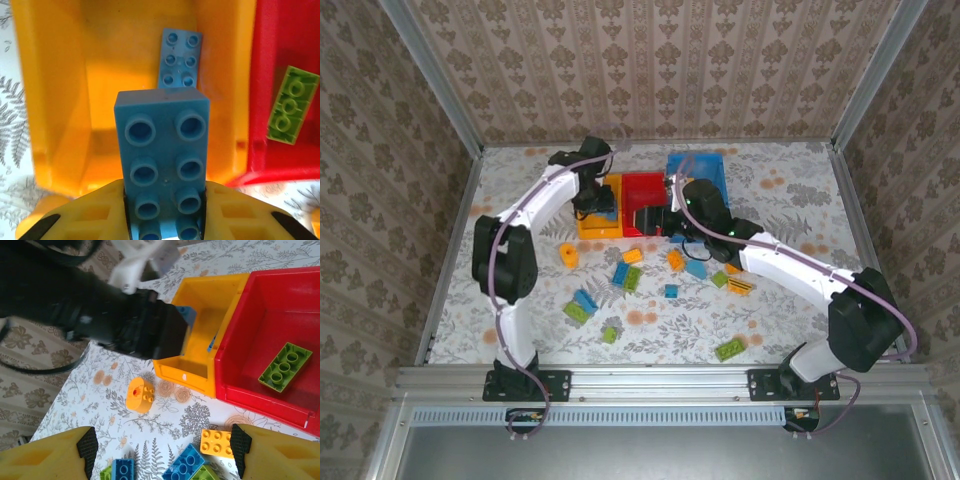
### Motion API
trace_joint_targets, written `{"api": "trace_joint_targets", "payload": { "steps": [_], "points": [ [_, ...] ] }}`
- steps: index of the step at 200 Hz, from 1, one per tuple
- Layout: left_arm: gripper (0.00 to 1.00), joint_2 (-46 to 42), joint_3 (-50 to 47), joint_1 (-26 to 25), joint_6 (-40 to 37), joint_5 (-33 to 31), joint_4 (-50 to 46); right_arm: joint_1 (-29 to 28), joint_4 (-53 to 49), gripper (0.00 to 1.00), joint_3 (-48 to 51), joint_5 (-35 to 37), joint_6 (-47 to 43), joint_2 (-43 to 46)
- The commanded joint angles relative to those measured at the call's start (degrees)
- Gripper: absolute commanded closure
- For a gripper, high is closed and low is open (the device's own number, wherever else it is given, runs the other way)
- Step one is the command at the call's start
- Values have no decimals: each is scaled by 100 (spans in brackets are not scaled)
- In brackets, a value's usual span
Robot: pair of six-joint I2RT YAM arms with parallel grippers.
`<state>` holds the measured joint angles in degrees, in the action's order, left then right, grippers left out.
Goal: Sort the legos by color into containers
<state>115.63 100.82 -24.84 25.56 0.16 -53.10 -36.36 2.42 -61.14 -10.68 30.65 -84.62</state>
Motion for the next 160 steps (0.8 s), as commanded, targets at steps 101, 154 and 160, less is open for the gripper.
{"api": "trace_joint_targets", "payload": {
  "steps": [101, 154, 160],
  "points": [
    [51, 747, 469, 67, -197, -16, -512, 123, -1286, 25, 453, 250, 156, 853],
    [48, 120, 204, -42, -71, -139, -333, 487, -2488, 26, 463, 618, 450, 1294],
    [48, -17, 133, -67, -46, -176, -285, 542, -2744, 26, 432, 781, 525, 1340]
  ]
}}
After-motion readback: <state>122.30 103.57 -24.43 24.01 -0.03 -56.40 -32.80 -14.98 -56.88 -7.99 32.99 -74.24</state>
